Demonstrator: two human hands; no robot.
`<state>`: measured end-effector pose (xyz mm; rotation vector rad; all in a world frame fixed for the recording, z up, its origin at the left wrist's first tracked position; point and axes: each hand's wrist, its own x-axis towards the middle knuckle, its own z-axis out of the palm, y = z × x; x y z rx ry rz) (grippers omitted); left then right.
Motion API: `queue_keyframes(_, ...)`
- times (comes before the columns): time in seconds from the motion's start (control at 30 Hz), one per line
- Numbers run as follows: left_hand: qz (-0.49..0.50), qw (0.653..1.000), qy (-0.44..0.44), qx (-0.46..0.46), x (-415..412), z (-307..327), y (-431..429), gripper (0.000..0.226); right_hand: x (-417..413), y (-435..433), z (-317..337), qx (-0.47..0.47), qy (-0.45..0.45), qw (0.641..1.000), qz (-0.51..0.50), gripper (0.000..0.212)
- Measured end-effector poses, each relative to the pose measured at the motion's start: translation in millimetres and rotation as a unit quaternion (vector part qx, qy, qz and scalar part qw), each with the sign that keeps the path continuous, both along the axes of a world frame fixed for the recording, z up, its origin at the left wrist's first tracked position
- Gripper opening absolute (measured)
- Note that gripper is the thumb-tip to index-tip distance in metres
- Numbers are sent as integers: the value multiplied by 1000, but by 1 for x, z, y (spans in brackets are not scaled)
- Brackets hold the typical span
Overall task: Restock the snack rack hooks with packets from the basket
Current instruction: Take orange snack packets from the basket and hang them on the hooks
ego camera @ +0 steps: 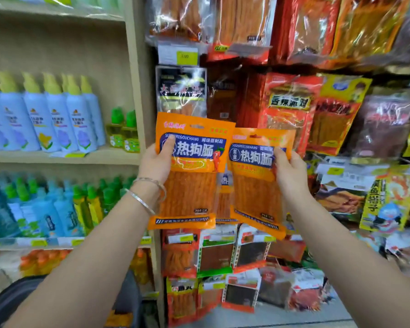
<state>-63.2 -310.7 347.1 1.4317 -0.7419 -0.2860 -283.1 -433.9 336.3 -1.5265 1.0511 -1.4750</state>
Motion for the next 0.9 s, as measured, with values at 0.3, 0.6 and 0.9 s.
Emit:
queue_keyframes(0.3, 26, 992, -110, -51, 0, 51, -63, 29, 19, -85, 74, 7, -61, 996, 68, 22)
queue_keyframes(0.6, 9, 993, -85, -84, 44, 70, -117, 19, 73, -148, 121, -17, -69, 991, 112, 28)
queue_keyframes(0.9, -30, 993, -66, -90, 60, 69, -163, 15, 97, -187, 128, -18, -83, 984, 155, 19)
